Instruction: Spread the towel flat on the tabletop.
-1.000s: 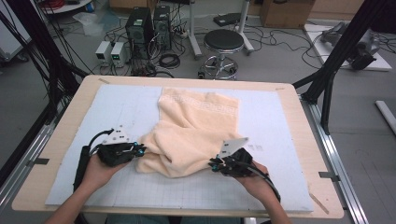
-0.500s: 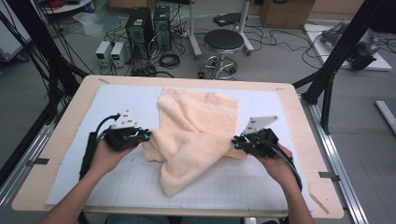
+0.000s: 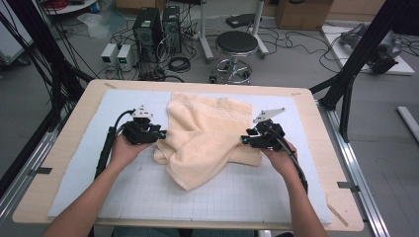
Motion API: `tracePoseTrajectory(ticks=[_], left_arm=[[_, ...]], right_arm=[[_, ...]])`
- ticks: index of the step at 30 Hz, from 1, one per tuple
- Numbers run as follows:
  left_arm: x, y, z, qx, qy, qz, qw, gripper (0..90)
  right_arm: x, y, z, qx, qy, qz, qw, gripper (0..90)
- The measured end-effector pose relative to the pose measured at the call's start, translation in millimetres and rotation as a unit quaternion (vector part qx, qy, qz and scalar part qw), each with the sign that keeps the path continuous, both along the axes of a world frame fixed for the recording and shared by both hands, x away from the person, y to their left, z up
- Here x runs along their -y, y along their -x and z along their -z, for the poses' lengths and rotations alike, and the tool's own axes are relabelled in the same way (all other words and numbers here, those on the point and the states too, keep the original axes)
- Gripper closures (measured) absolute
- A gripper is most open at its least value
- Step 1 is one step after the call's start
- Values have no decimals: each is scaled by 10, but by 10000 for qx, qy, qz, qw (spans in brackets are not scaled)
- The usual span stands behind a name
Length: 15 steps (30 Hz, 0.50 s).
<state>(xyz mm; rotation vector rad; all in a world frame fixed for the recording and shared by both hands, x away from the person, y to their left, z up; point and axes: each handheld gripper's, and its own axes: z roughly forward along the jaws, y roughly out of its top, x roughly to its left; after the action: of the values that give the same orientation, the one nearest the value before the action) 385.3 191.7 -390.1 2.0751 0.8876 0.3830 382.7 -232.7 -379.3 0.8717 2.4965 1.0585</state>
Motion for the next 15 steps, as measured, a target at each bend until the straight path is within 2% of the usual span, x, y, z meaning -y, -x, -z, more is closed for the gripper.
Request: tracePoseTrajectory(ticks=[3,6,7,8,10,11,12,15], left_arm=[[0,199,-40,104,-17,191,9998,609],[37,395,20,140,-38,426,9990,617],[62,441,58,101,-32,498,9987,630],[89,469,90,49,-141,612,9980,639],[153,498,169,-23,-140,744,9971,648],[194,494,206,-86,-119,817,9965,648],[237,487,237,-76,-189,872,9960,646],[341,426,319,-126,-246,925,9953,626]], right_arm=[[-46,195,-119,219,-21,-174,9996,596],[-124,417,-165,455,-77,-382,9982,600],[-152,483,-156,463,-109,-444,9979,610],[-185,531,-136,436,-92,-558,9974,623],[-262,620,-54,474,-54,-685,9965,657],[-301,637,0,403,4,-744,9964,658],[-343,637,58,299,71,-770,9966,658],[-484,580,236,88,226,-893,9957,634]])
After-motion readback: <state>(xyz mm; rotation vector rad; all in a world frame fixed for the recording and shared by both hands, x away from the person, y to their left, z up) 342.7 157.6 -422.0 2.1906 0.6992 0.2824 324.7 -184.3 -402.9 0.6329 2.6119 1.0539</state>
